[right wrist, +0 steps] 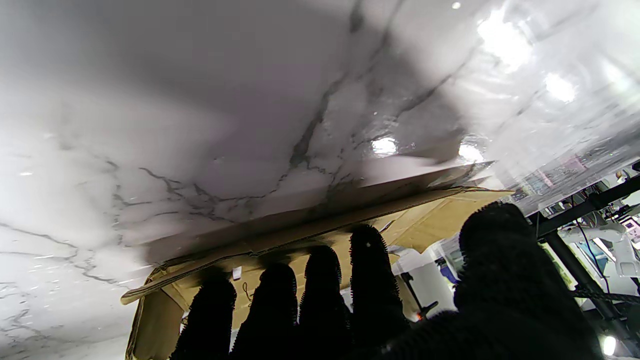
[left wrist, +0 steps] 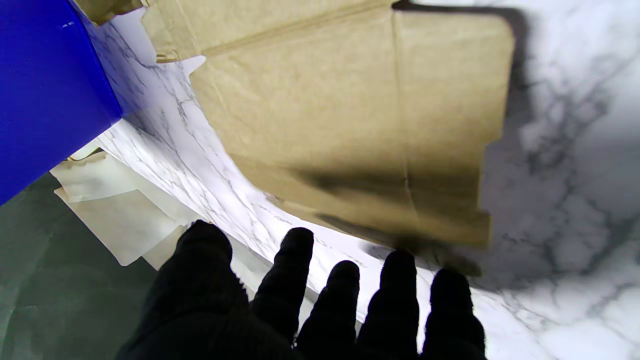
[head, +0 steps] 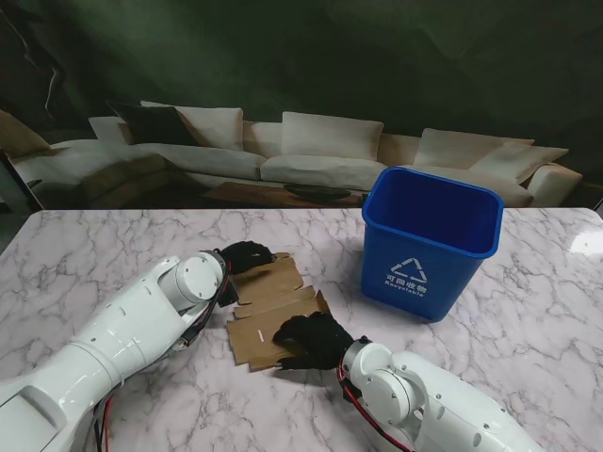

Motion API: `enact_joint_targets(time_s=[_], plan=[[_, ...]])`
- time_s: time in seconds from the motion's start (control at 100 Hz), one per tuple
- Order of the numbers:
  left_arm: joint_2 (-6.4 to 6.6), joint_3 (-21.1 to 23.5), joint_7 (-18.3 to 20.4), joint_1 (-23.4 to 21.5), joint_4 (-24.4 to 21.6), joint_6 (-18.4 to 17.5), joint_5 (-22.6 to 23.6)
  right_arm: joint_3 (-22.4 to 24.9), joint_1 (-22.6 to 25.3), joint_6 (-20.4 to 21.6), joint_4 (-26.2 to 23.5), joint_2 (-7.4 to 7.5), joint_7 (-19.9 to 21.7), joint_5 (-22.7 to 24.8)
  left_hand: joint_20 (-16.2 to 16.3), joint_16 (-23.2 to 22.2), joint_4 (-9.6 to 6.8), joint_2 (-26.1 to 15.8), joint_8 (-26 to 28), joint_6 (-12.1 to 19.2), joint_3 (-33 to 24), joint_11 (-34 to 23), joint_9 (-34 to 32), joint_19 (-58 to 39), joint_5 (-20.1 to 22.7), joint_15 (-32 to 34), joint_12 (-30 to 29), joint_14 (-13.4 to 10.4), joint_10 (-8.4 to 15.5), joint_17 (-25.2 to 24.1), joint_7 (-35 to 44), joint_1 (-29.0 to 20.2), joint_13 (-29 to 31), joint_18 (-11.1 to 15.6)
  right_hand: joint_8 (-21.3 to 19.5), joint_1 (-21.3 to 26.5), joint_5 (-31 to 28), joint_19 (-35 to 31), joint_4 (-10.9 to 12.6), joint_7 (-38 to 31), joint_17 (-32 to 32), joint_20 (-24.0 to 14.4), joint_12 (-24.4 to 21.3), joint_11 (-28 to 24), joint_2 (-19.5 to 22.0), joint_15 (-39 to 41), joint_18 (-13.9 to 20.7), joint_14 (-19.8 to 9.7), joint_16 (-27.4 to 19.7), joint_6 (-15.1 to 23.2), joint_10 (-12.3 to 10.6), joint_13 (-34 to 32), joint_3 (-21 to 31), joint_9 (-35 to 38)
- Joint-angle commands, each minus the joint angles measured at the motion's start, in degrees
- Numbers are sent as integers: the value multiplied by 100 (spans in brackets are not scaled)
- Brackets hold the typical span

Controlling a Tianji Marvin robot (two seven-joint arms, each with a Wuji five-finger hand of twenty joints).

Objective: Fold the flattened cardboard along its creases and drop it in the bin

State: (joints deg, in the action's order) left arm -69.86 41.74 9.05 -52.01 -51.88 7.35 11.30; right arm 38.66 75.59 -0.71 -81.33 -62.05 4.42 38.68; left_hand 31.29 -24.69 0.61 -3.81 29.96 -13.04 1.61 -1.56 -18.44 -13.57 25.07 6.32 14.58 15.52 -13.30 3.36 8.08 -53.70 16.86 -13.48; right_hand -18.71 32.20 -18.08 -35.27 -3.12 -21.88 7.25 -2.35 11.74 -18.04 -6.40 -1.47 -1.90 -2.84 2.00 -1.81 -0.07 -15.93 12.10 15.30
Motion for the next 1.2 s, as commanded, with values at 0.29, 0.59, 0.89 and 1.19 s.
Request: enact_joint_targets(time_s=[0.29, 0.59, 0.89, 1.19], plan=[[113, 139, 443, -355, -545, 105, -186, -132, 72, -93, 270, 12, 136, -16, 643, -1055, 64, -211, -86, -27, 62, -28, -29, -3132, -114, 1384, 18, 520, -79, 300, -52, 29, 1126, -432, 44, 117, -46, -532, 137, -100, -417, -138, 36, -164, 234, 55, -383, 225, -6, -29, 373, -56, -152, 77], [240, 551, 514, -678, -1239, 27, -323, -213, 10, -127, 316, 16, 204, -59, 570, -1094, 61, -215, -92, -32, 58, -38, -88, -3246, -93, 1437, 22, 518, -105, 303, -50, -2, 1156, -441, 48, 111, -39, -519, 136, -93, -410, -122, 28, -151, 247, 52, -391, 225, -8, -24, 372, -35, -159, 59], [313, 977, 493, -994, -1769, -72, -455, -254, -22, -166, 334, 18, 245, -84, 585, -1151, 61, -190, -98, -48, 60, -52, -150, -3437, -87, 1529, 29, 588, -147, 419, -53, -12, 1281, -512, 51, 109, -26, -518, 135, -81, -404, -114, 22, -140, 257, 50, -398, 235, -12, -31, 381, -16, -169, 38], [315, 1123, 621, -1067, -1918, 131, -763, -287, -52, -151, 384, 9, 219, -89, 850, -1576, 59, -110, -240, -203, 63, -119, -616, -4804, -666, 2391, 143, 676, -965, 1397, -321, -18, 2568, -794, 48, 113, -34, -522, 136, -81, -396, -108, 19, -135, 257, 49, -420, 253, -14, -29, 394, -6, -178, 14]])
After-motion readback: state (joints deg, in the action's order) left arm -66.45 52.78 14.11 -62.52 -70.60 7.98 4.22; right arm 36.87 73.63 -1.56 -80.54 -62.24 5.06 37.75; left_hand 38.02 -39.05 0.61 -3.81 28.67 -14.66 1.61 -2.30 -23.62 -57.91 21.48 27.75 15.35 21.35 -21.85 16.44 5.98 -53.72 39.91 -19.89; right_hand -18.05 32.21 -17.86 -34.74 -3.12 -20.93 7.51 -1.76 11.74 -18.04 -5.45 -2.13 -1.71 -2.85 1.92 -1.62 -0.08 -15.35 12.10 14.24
